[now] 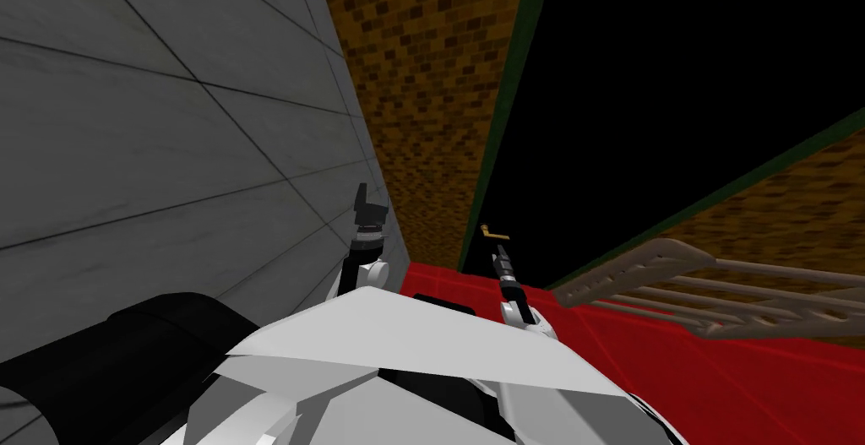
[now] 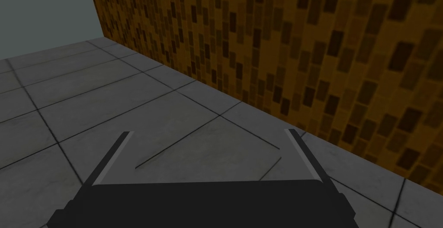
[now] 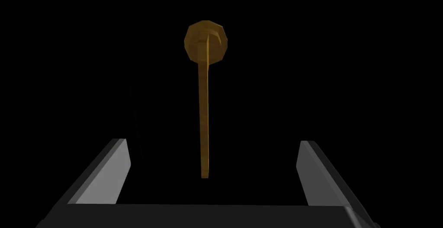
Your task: Pull the door open
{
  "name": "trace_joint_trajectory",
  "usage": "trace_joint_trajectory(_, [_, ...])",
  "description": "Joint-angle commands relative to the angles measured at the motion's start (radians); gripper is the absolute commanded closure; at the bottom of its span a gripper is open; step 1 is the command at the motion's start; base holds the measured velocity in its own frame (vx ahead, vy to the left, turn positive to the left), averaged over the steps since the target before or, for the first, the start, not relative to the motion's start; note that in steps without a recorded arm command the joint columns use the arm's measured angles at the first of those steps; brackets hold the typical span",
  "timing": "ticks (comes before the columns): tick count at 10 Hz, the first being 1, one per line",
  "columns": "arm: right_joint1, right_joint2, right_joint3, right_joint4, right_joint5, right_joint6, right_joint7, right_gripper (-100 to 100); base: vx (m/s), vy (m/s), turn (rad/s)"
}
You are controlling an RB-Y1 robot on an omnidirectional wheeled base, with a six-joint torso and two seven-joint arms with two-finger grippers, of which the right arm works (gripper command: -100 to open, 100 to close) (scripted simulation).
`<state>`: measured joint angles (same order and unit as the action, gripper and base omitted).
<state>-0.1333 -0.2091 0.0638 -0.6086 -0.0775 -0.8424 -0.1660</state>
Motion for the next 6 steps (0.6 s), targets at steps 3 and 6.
trace_joint_trajectory(3, [0.002, -0.009, -0.014, 0.01, -0.007, -0.006, -0.002, -100, 0.198, 0.0, 0.08])
trace_joint_trajectory(6, [0.003, -0.015, -0.024, 0.02, -0.013, -0.012, -0.003, -100, 0.2, 0.003, 0.02])
